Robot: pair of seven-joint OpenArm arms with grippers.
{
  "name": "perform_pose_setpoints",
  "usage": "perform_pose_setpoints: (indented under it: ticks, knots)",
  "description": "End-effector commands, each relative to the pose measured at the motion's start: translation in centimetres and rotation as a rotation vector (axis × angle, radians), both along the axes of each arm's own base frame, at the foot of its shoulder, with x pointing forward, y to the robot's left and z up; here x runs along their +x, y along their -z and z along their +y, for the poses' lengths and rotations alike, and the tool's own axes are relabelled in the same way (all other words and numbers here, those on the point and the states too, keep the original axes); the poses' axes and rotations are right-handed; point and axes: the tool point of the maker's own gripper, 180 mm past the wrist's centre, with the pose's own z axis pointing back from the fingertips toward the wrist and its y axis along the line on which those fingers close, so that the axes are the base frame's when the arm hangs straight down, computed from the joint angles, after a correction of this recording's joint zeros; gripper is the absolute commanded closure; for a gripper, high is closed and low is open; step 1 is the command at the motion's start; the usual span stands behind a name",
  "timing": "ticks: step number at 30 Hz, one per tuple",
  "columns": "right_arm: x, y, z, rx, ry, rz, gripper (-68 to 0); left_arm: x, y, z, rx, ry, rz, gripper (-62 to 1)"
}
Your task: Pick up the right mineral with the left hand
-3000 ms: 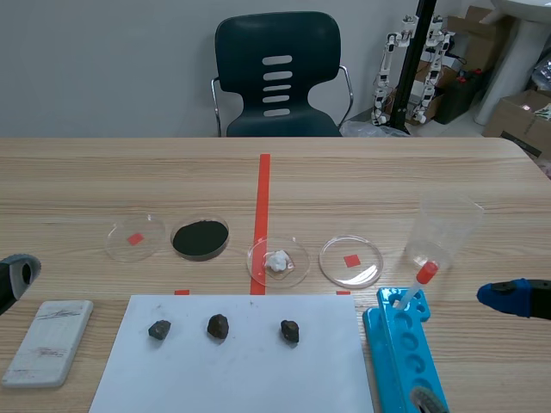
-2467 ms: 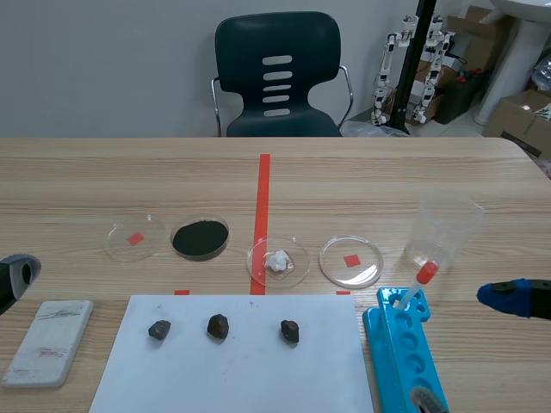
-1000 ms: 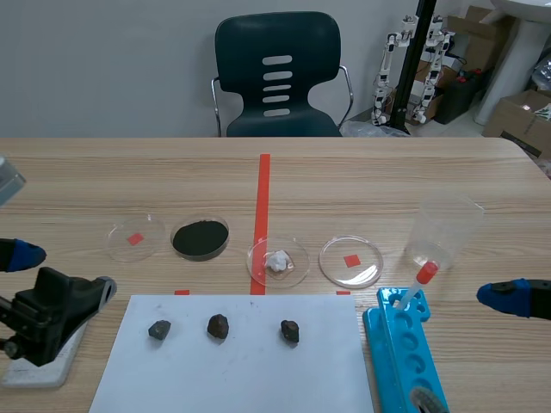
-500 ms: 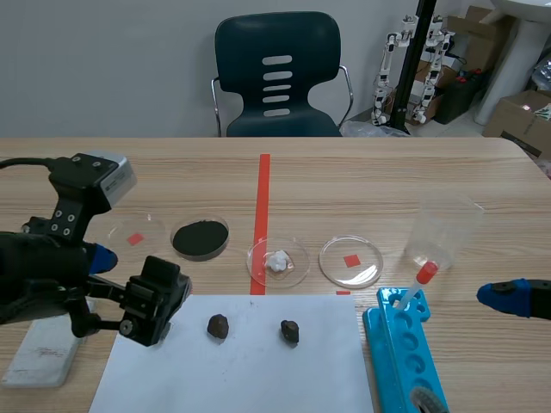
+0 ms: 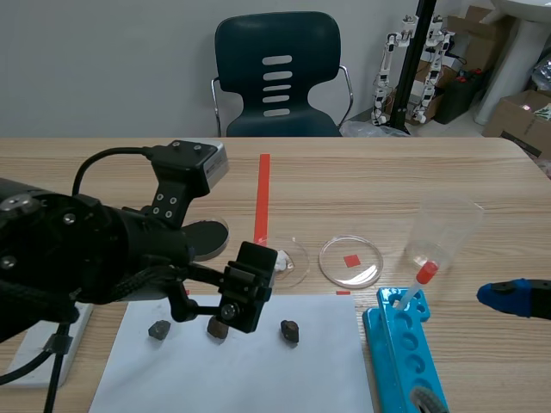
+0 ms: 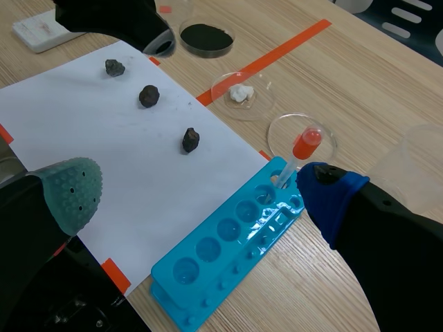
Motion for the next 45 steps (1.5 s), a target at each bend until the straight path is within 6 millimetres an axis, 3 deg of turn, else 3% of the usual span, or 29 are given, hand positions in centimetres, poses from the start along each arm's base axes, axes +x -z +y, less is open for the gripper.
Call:
perform_pose_setpoints:
  ticks: [1, 12, 20, 28, 38, 45]
  knots:
    - [0.3, -0.5, 0.2, 0.017, 0.001, -0.017, -58.7, 0.6, 0.1, -0.6, -0.001, -0.004, 0.0, -60.2]
    - [0.3, -0.5, 0.2, 0.017, 0.001, -0.017, -58.7, 1.9, 3.7, -3.1, 0.154, 0.029, 0.091, -60.2]
    - [0.3, -0.5, 0.2, 0.017, 0.001, -0.017, -58.7, 1.2, 6.0, -5.0, 0.232, 0.049, 0.205, -60.2]
    - [0.3, -0.5, 0.2, 0.017, 0.001, -0.017, -58.7, 0.6, 7.0, -7.4, 0.235, 0.067, 0.238, -60.2]
    - [0.3, -0.5, 0.2, 0.017, 0.001, -0.017, -58.7, 0.8, 8.1, -8.7, 0.27, 0.062, 0.233, -59.5]
    - [0.3, -0.5, 0.2, 0.017, 0.001, -0.017, -58.7, 0.7, 9.3, -8.0, 0.31, 0.041, 0.269, -59.5]
